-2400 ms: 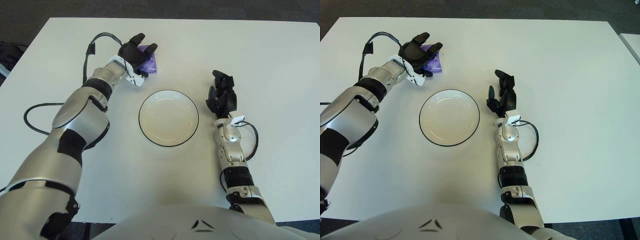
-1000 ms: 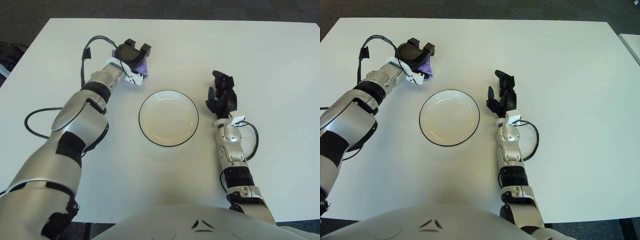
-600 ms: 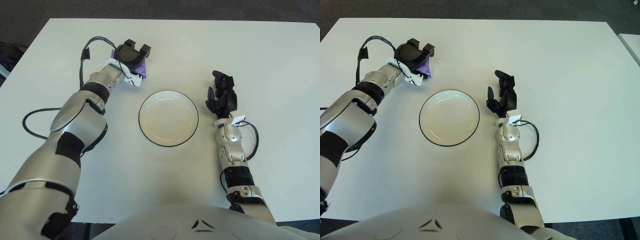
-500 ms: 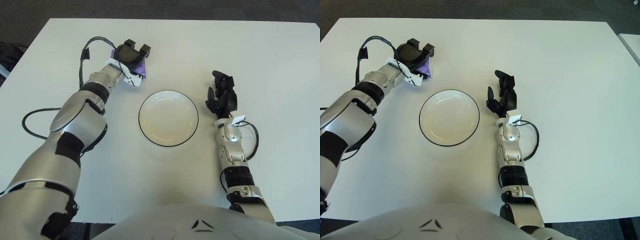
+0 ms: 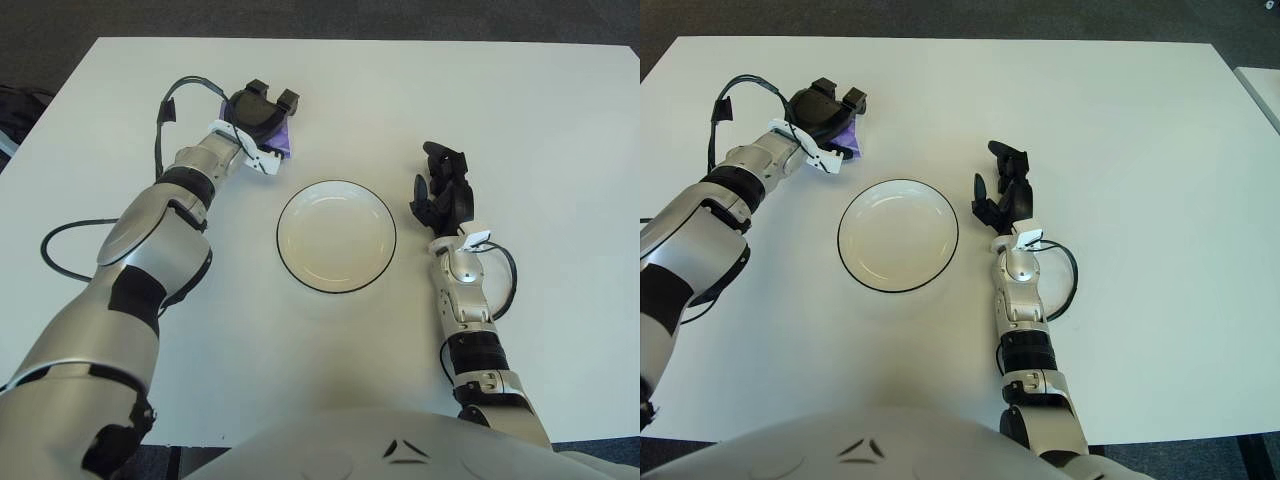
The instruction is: Put the tissue paper into the plate.
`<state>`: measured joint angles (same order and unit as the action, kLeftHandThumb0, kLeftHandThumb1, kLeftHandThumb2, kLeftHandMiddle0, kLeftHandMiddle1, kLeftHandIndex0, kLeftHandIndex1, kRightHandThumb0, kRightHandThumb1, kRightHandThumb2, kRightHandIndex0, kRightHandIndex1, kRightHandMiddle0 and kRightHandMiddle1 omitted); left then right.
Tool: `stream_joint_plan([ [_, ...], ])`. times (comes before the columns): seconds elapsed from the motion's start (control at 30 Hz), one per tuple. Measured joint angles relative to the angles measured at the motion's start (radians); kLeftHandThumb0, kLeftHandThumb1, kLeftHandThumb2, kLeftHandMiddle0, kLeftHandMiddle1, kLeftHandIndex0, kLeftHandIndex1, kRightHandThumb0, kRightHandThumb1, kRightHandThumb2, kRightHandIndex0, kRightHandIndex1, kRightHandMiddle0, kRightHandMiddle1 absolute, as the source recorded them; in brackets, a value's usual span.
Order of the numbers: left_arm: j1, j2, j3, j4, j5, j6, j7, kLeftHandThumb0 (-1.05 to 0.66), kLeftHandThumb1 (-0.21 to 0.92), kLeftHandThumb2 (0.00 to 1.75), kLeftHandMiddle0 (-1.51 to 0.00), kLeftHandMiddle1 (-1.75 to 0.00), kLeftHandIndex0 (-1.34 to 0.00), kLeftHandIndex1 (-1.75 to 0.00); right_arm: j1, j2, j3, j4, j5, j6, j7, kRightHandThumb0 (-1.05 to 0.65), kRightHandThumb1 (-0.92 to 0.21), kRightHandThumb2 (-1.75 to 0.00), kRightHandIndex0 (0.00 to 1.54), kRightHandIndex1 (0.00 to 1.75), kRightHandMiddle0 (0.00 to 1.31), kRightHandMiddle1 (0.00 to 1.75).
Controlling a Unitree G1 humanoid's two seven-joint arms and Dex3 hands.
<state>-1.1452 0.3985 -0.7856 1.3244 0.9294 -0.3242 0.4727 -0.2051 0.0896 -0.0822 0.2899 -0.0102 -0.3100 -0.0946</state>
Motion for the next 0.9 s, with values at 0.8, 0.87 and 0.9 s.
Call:
stream_joint_plan([
  [0.8,0.007,0.014,0.067,-0.006,-0.043,-0.107,0.097,-0.47,0.37,1.26,-1.13,-1.75,-0.58,-1.75,-0.018,-0.004,-0.001,0.034,0.000,-0.027,0.002,-0.52,-0.72,-0.76,0.32,0.31,0.00,1.10],
  [0.87,0.007,0.015,0.084,-0.011,-0.058,-0.129,0.102,-0.47,0.36,1.27,-1.16,-1.75,-0.58,-1.75,-0.020,-0.005,-0.001,0.038,0.000,-0.028,0.002,-0.52,-0.72,-0.76,0.32,0.32,0.00,1.09],
  [0.9,0.007,0.017,0.094,-0.016,-0.064,-0.143,0.107,-0.47,0.36,1.27,-1.16,-1.75,-0.59,-1.75,-0.022,-0.005,-0.001,0.039,0.000,-0.029,0.002,-0.52,-0.72,-0.76,0.32,0.32,0.00,1.09],
])
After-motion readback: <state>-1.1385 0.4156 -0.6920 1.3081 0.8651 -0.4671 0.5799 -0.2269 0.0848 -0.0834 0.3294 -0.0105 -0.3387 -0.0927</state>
